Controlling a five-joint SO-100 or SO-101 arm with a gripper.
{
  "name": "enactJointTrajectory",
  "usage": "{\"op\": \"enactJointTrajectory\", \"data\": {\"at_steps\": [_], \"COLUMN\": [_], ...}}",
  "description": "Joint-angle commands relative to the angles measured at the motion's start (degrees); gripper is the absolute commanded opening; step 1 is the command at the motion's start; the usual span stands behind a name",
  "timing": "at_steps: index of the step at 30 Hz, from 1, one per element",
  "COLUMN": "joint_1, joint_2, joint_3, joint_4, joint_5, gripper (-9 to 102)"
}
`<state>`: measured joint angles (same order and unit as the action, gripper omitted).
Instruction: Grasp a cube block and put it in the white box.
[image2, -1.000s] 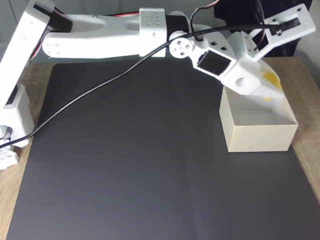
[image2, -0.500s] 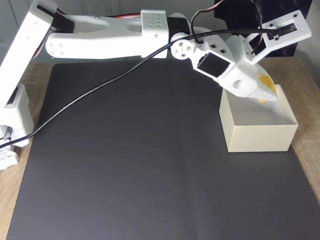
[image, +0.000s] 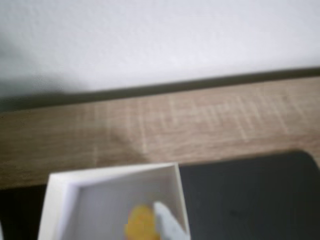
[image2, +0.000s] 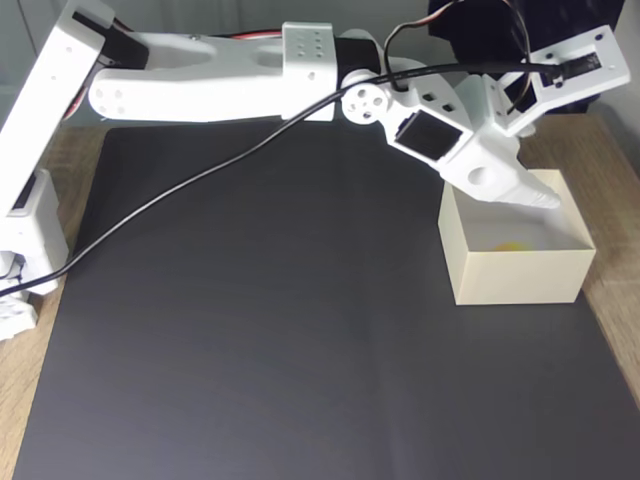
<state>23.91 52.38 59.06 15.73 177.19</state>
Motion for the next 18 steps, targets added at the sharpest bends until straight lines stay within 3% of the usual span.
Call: {"op": "enactJointTrajectory", "data": {"at_steps": [1,15,18], "joint_1": [0.6,-3.3,-4.6], "joint_2": [1.5,9.7,13.0], "joint_3": [-3.0,-2.2,0.0], "joint_4": [-0.4,15.6,17.5], "joint_5": [0.0,-1.0,-0.5], "gripper": [39,0,0]}}
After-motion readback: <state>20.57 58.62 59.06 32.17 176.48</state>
